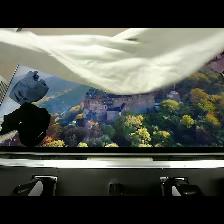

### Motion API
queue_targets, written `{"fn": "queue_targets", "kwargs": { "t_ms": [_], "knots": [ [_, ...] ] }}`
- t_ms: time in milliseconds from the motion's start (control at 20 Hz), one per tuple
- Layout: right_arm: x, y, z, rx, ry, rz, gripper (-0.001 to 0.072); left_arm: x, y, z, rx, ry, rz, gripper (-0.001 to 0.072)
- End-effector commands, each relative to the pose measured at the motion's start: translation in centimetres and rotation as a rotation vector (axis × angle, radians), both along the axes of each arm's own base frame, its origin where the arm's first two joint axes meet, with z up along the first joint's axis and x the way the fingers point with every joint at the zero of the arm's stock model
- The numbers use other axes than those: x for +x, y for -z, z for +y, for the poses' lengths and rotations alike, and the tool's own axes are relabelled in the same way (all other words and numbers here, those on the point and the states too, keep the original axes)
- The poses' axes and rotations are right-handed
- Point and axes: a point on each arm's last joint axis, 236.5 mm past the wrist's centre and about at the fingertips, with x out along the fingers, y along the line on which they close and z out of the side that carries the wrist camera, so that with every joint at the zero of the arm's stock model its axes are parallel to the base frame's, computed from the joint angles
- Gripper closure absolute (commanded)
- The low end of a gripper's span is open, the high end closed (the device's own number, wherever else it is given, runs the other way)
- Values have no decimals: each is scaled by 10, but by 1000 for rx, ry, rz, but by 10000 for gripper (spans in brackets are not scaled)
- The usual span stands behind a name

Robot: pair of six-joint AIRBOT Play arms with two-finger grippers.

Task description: Fold the clothes and pants, and hang the long-sleeved shirts on hangers.

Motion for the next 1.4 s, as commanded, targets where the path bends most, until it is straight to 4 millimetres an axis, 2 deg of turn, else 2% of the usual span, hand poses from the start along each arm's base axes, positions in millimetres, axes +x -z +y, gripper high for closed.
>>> {"fn": "queue_targets", "kwargs": {
  "t_ms": [0, 100, 150, 200, 250, 350, 450, 600, 700, 750, 800, 850, 900, 1000, 1150, 1350],
  "knots": [
    [-70, -41, -25, 56, 100, -149, 691, -64, -40, 13, 41, -133, -122, 693],
    [-67, -39, -24, 121, 88, -136, 691, -68, -40, 11, 42, -129, -123, 693],
    [-56, -33, -24, 146, 86, -105, 691, -62, -32, 12, 40, -126, -96, 693],
    [-38, -19, -24, 166, 88, -43, 691, -52, -19, 14, 34, -123, -54, 692],
    [-14, 1, -22, 186, 84, 42, 691, -37, -3, 14, 14, -106, -7, 693],
    [45, 68, -16, 201, 84, 297, 690, 3, 43, 13, -40, -59, 118, 693],
    [102, 158, -6, 206, 71, 608, 690, 51, 115, 10, -65, -16, 298, 693],
    [166, 310, 22, 248, 4, 1055, 690, 119, 257, -6, -69, 65, 613, 692],
    [192, 399, 37, 288, -31, 1268, 690, 152, 346, -18, -90, 92, 788, 693],
    [201, 437, 40, 306, -30, 1343, 690, 164, 387, -23, -101, 97, 859, 693],
    [208, 473, 40, 321, -13, 1411, 690, 172, 421, -27, -117, 94, 917, 692],
    [211, 499, 43, 352, -3, 1465, 690, 175, 450, -30, -143, 86, 977, 692],
    [213, 519, 48, 377, -11, 1503, 690, 176, 474, -33, -181, 70, 1032, 692],
    [219, 538, 58, 424, -33, 1526, 690, 178, 496, -40, -249, 55, 1080, 692],
    [229, 539, 55, 423, -21, 1487, 690, 178, 501, -43, -249, 60, 1085, 691],
    [228, 540, 53, 414, -18, 1487, 690, 176, 502, -44, -251, 65, 1096, 691]
  ]
}}
